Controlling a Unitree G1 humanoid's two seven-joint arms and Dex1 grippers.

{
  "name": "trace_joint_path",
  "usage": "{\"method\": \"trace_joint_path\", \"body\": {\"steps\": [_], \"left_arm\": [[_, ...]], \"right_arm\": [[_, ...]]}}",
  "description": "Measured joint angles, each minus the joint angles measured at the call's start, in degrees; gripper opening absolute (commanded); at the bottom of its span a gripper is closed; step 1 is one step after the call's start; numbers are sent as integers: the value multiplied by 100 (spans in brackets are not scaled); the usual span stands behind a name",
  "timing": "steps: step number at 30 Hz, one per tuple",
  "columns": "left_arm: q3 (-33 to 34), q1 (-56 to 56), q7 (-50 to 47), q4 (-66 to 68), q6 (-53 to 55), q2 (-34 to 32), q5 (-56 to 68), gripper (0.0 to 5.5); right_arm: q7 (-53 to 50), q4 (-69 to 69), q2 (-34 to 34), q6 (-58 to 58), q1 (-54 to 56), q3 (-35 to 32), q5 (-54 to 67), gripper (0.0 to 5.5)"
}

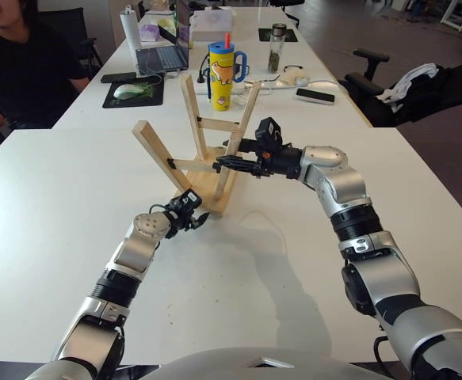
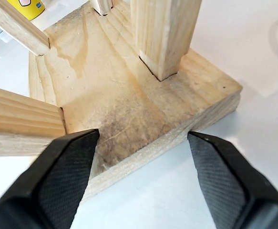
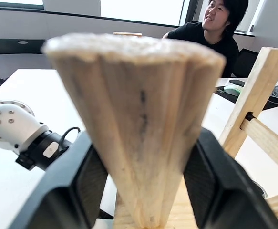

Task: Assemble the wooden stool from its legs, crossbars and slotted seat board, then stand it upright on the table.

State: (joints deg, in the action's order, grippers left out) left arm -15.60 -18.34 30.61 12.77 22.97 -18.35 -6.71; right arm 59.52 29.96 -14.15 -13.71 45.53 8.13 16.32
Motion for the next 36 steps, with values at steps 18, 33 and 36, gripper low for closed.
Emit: {"method": "trace_joint_path", "body": {"steps": [18,33,36], "left_arm": [[443,136,140,-240,244,165,556,341],[1052,1743,-1314,-3034,-2979,-141,-513,124],[1419,1538,-1775,-3411,-3483,-325,-1044,73]], "right_arm": [[97,-16,2,119,-66,46,-20,207],[-77,-295,-56,-508,199,351,-21,207],[-137,-304,-84,-569,206,373,-21,207]]}}
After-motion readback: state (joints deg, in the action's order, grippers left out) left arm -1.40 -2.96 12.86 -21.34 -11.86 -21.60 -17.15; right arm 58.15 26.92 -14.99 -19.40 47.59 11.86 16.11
